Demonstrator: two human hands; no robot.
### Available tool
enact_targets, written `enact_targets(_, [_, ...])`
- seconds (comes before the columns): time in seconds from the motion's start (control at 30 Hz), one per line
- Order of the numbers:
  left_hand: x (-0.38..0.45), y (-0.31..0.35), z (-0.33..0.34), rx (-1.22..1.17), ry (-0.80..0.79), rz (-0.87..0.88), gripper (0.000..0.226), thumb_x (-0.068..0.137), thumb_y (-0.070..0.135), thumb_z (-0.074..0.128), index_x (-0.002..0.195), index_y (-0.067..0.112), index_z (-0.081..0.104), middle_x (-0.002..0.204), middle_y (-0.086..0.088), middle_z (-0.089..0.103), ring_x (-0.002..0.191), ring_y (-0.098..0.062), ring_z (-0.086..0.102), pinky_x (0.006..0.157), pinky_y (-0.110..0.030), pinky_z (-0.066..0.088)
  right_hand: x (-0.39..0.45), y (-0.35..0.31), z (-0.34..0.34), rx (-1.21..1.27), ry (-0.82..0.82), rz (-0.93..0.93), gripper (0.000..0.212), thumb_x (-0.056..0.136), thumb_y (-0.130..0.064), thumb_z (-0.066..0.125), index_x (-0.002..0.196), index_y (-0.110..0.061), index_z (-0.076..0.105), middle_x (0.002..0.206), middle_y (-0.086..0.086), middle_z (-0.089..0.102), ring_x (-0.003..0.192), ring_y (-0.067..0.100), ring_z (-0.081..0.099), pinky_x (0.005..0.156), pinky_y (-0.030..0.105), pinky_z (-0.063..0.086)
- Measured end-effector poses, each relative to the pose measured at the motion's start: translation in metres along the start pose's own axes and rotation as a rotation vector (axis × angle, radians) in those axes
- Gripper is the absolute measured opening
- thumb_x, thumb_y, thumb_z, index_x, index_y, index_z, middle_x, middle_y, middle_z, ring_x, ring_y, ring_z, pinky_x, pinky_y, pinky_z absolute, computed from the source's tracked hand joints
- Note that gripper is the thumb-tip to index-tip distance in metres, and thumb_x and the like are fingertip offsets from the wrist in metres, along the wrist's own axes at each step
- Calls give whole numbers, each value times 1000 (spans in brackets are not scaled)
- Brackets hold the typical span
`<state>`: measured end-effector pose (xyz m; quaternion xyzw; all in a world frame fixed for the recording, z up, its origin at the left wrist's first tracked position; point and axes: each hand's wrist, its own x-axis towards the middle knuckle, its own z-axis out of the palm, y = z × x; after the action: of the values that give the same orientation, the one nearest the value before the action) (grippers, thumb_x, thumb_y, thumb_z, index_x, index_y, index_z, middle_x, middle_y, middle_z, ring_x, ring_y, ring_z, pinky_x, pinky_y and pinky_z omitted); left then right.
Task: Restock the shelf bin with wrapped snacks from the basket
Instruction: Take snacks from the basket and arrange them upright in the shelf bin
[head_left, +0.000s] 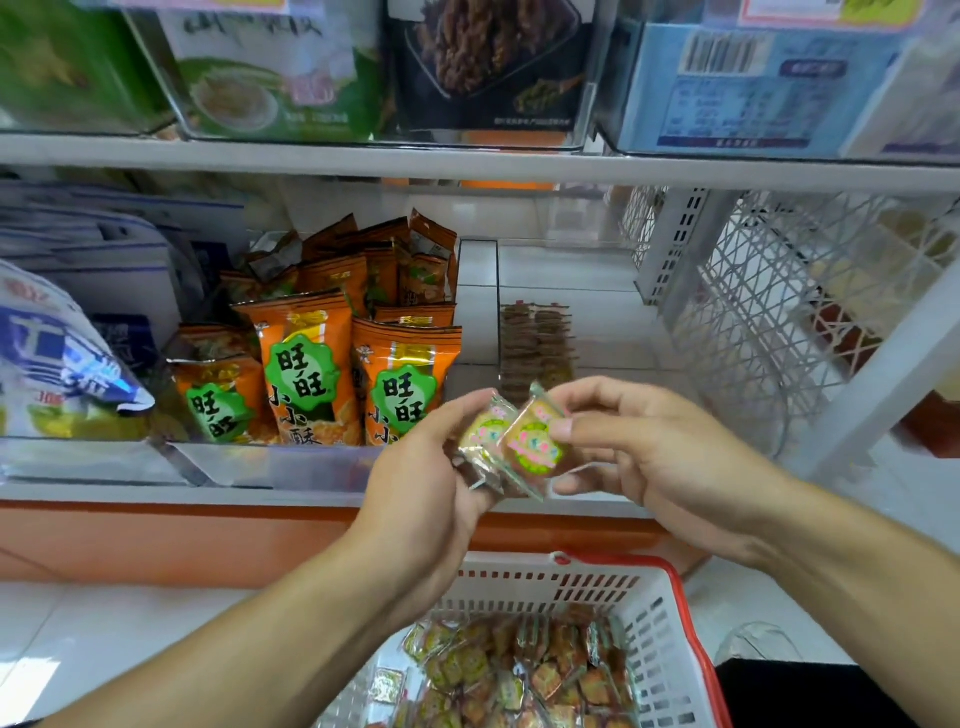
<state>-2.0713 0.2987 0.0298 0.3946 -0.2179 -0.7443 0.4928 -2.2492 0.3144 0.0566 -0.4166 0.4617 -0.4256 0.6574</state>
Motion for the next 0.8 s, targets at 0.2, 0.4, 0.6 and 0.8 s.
enact_targets(0.2, [-3, -1, -2, 122, -77, 108, 37, 105, 2, 43, 125, 18, 69, 121, -4, 75, 110, -22, 73, 85, -33, 62, -3, 13, 4, -25, 77, -31, 39, 79, 11, 74, 113, -5, 63, 91, 14, 70, 80, 28, 73, 70, 30, 60])
enact_targets(0.4, [-6, -7, 1, 220, -155, 194, 32, 103, 6, 50, 129, 21, 61, 121, 1, 75, 114, -20, 71, 89, -29, 59, 0, 13, -2, -65, 24, -42, 66, 67, -3, 84, 129, -18, 64, 120, 10, 70, 103, 29, 73, 88, 38, 60])
enact_targets(0.6, [-8, -5, 5, 561, -202, 361, 23, 105, 14, 53, 118, 24, 68, 119, 9, 74, 112, -16, 70, 91, -28, 58, 6, 9, -7, -240, -63, -67, 59, 67, 7, 82, 119, -17, 67, 120, 16, 71, 108, 36, 70, 100, 48, 54])
enact_targets(0.8, [2, -5, 8, 787, -173, 586, 38, 97, 33, 60, 132, 42, 52, 153, 25, 43, 143, 6, 37, 119, -30, 33, 41, -24, -42, -609, 324, -235, 51, 65, -3, 87, 109, -19, 66, 104, 0, 74, 96, 15, 72, 85, 16, 53])
